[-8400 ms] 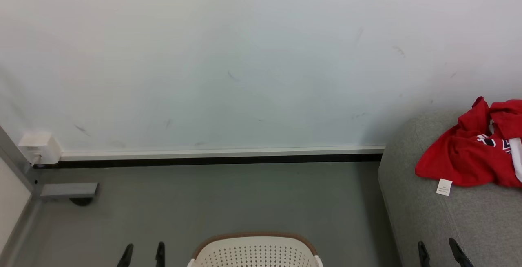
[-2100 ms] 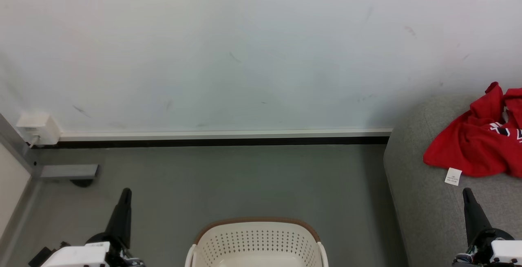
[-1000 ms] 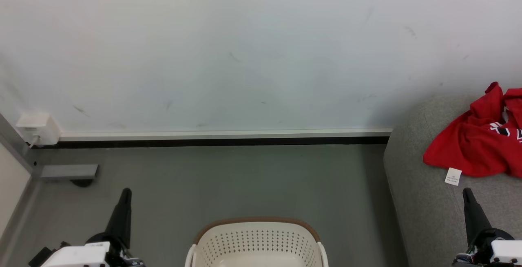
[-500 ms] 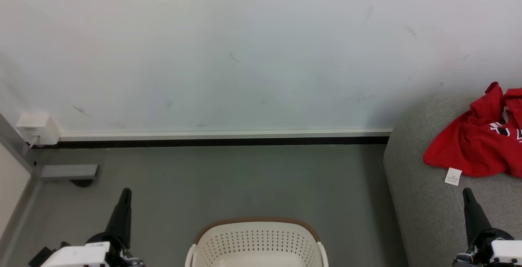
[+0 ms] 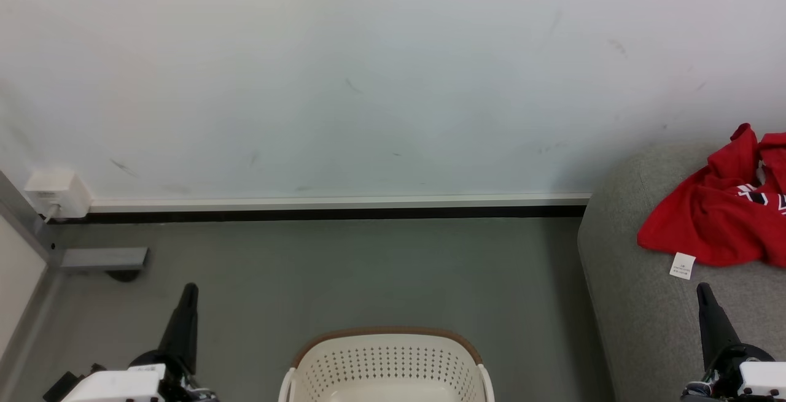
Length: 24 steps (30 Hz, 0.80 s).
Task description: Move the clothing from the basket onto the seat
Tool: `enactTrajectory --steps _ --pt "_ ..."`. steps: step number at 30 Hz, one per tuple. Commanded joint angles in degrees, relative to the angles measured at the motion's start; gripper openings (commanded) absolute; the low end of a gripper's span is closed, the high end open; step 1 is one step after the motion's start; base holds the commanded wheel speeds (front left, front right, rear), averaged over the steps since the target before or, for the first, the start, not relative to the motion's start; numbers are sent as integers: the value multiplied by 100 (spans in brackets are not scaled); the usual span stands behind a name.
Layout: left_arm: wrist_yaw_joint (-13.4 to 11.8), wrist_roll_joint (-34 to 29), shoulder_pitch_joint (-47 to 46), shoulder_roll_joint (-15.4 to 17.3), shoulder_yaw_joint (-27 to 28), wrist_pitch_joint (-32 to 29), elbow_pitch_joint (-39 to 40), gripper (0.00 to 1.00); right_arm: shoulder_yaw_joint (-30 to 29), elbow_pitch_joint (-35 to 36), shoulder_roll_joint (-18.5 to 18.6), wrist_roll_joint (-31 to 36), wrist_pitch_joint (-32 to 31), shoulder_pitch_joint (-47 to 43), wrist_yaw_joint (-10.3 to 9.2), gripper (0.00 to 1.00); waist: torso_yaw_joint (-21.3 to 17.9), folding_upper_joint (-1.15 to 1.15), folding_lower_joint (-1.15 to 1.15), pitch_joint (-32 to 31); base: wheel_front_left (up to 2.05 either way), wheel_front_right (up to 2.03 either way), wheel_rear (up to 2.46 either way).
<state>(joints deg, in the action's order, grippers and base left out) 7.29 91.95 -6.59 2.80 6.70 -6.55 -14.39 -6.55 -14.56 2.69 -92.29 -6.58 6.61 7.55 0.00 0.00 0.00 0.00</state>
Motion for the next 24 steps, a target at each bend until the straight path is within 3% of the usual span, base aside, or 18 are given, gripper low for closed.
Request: enactTrajectory --steps 1,24 --pt "33 68 -32 12 7 -30 12 0 -22 27 36 -9 -24 34 -12 0 0 0 0 0 0 0 0" --pt "33 69 -32 12 5 -30 12 0 -22 27 35 -9 -24 34 -12 0 0 0 0 0 0 0 0"
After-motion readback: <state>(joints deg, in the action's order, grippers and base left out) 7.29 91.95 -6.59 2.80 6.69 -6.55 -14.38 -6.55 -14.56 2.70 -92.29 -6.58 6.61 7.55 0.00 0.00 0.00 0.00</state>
